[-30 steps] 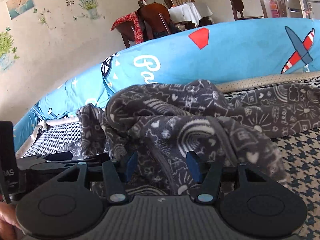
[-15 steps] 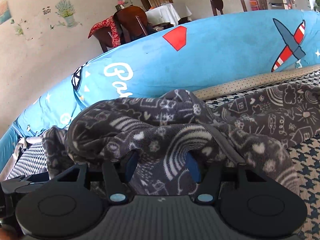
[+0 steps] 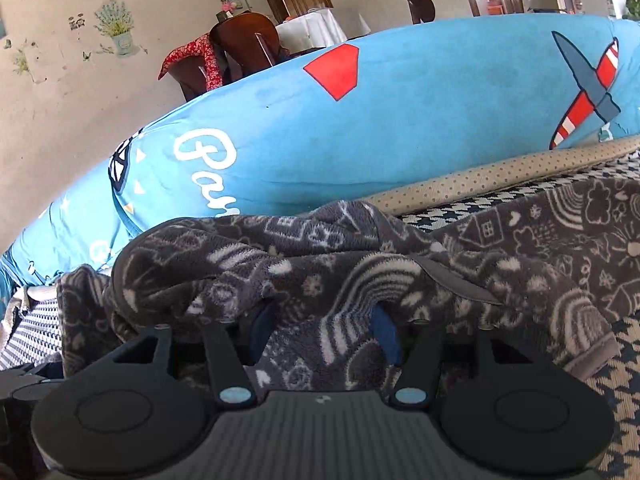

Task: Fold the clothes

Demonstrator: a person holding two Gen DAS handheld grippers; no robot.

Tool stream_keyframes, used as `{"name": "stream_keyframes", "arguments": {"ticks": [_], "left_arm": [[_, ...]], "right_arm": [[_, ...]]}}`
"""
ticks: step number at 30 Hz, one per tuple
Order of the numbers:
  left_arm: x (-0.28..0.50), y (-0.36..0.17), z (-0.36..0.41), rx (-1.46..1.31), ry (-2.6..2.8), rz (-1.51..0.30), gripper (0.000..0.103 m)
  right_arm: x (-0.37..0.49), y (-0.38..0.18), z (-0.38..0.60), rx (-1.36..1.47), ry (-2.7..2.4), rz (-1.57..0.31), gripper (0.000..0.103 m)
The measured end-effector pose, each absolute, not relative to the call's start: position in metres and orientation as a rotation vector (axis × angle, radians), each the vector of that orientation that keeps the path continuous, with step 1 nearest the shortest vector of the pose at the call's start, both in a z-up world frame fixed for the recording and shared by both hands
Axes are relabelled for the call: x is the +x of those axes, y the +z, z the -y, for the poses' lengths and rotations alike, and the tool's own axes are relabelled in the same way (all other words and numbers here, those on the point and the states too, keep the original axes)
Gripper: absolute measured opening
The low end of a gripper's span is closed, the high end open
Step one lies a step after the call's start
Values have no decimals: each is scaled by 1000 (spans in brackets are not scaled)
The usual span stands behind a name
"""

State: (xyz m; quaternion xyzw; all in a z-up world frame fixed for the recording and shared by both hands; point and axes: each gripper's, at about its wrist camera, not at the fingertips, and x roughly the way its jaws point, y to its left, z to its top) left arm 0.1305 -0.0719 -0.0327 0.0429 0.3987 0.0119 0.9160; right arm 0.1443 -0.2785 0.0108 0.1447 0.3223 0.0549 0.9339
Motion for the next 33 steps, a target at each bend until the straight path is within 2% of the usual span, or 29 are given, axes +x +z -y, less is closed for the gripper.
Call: {"name": "stream_keyframes", "arguments": {"ticks": [10,18,24,26,33], "left_arm": [[145,-40,65,54,16,-850,103],[146,-39,63,52,10,-861,103],[147,-39,63,54,11,-864,103],[147,-39,63,55,11,-864,103],[147,-39,63,56,14,-868,103]], "right_arm": [[147,17,273,244,121,-655,57],[105,41,265,114,238,-597,57],[68,43,249,-25,365,-580,65],[59,41,244,-70,401,-579,74],[33,35,233,-205,481,-539,80]]}}
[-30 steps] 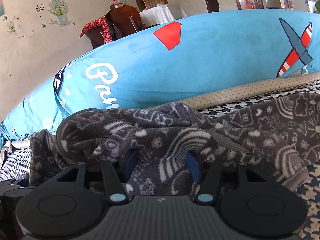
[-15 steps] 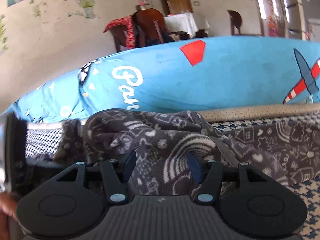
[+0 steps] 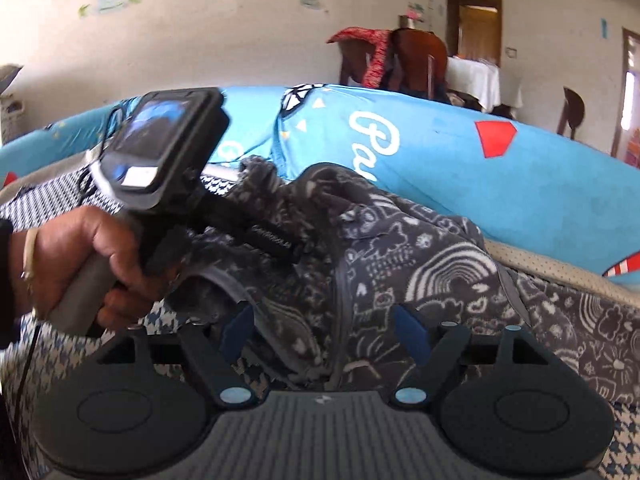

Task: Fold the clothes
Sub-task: 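Bring the right gripper to the fleece held by the left gripper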

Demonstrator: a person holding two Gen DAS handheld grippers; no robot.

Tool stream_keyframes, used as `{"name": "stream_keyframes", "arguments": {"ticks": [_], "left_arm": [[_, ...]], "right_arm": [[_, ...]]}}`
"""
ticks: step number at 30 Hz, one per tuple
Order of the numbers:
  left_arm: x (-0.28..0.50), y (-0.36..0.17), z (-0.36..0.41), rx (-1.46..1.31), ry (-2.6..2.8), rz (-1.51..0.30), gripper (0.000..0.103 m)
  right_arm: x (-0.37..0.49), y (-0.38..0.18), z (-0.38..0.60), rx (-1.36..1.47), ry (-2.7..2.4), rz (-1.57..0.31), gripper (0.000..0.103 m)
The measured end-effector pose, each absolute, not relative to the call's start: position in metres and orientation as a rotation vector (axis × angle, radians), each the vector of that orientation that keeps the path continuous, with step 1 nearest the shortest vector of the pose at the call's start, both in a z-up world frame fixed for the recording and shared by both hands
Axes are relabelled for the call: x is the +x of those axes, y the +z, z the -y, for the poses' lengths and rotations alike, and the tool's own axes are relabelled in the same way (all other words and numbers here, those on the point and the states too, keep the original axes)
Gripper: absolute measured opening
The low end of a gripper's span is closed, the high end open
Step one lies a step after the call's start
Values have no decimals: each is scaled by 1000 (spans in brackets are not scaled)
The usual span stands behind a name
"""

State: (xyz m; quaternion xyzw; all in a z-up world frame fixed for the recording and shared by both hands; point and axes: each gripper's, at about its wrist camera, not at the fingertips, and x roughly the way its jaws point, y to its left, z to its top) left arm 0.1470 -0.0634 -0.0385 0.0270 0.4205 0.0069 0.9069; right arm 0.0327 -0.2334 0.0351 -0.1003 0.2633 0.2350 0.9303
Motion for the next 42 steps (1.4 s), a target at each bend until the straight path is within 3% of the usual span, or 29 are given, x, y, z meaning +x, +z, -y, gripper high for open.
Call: {"name": "stream_keyframes", "arguments": {"ticks": [24,38,42], "left_arm": [[146,-42,62,55,9,-889,103],[145,-39,63,54,8,-902,103],[146,-36,62,51,6,-906,103]], "right_arm": [[39,-28,156,-583,450,-485,79],[47,-26,158,-590,399,-436,24],[50,-22,159,-566,400,-431,19]]}}
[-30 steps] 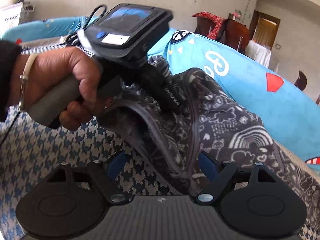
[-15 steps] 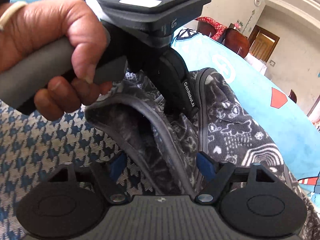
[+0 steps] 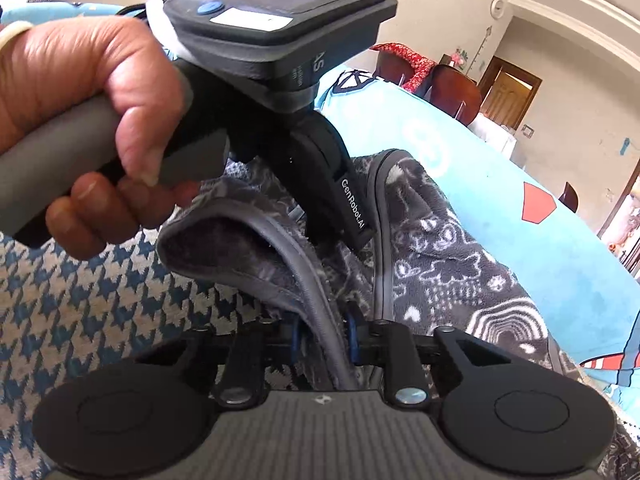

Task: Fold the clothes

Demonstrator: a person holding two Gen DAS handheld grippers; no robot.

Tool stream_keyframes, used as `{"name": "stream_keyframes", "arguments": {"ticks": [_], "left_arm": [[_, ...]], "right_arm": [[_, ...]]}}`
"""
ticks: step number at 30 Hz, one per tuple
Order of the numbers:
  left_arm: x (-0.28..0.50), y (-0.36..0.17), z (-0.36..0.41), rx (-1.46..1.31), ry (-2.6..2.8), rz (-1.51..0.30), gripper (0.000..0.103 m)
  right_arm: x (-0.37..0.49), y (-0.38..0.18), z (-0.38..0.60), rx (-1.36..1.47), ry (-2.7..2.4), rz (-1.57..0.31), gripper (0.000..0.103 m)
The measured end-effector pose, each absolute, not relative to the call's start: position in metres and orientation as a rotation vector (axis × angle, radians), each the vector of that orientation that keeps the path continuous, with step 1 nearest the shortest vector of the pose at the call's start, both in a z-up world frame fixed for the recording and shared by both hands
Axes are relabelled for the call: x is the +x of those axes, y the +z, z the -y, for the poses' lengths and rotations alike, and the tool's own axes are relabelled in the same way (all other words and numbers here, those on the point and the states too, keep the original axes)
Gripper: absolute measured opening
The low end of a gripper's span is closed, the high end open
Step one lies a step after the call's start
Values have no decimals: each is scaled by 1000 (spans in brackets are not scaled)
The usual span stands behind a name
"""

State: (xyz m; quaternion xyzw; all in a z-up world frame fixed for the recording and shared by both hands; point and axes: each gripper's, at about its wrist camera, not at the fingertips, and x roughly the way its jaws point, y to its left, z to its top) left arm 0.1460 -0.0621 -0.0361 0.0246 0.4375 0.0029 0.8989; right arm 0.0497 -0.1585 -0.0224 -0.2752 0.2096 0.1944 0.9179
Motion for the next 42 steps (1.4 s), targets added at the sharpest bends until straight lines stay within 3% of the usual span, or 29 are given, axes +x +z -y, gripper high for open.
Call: {"name": "stream_keyframes", "arguments": {"ticks": [5,18,42], "left_arm": [[146,-32,62,47,4,-910,103],[116,-2,55,86,-47,-863,103],[-29,57,-33,18,-23,-718,103]], "right_arm": [[49,-16,161,-523,405,-434,13],[25,24,180,-224,453,-458,11],[-66,53,169,-14,648,-420,11]]}}
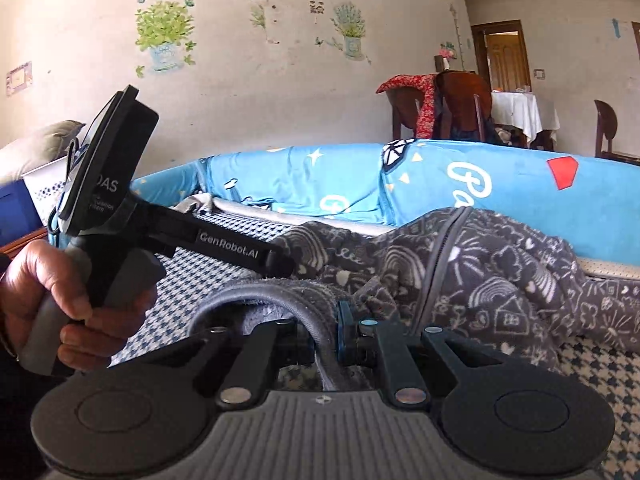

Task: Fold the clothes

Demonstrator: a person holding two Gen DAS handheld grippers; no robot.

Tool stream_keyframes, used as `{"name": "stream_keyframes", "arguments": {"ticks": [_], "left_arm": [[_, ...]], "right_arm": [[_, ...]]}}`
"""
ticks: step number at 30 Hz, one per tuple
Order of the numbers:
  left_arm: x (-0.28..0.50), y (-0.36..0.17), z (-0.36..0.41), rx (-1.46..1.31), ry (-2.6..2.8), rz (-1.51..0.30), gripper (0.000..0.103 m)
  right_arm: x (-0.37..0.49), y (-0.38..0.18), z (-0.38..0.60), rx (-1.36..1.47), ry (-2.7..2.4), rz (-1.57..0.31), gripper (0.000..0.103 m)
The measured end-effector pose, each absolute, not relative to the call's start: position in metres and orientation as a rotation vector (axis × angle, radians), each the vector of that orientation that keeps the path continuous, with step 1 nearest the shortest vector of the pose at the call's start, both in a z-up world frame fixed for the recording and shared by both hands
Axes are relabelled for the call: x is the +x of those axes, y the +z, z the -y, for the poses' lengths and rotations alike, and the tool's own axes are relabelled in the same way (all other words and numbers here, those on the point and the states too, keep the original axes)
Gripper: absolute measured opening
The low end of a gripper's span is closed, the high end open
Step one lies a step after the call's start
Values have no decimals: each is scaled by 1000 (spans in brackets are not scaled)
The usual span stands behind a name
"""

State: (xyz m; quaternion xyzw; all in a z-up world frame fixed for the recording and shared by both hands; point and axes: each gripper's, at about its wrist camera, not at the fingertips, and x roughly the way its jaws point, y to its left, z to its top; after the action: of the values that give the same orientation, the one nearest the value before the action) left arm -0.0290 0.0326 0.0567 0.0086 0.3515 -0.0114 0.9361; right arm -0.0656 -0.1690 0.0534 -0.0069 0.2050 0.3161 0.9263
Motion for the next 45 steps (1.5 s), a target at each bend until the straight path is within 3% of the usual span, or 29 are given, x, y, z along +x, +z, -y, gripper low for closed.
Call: {"name": "stream_keyframes", "arguments": {"ticks": [7,8,16,18,20,29,45], "left_arm": [[-54,55,-47,-29,-3,-718,103],[-57,53,-46,-30,-4,-721,103],[-71,38,-27,30,-25,-751,103],[-73,34,-19,49,-45,-757,103],[-74,29,-10,70,-60,-762,103],[-82,8,25,117,-105,-790,103],[-82,-21,35,101,-86,-865,103]], "right_arm": [[-102,34,148,-36,801,-491,12],[-105,29,143,-59,815,-509,17],[-118,17,154,-92,768,-556,22],[-124,20,165,-64,759,-549,28],[-131,22,176,-50,739,-535,40],[-139,30,226,42,526,-542,53],[-112,6,284,161,46,-652,54]]}}
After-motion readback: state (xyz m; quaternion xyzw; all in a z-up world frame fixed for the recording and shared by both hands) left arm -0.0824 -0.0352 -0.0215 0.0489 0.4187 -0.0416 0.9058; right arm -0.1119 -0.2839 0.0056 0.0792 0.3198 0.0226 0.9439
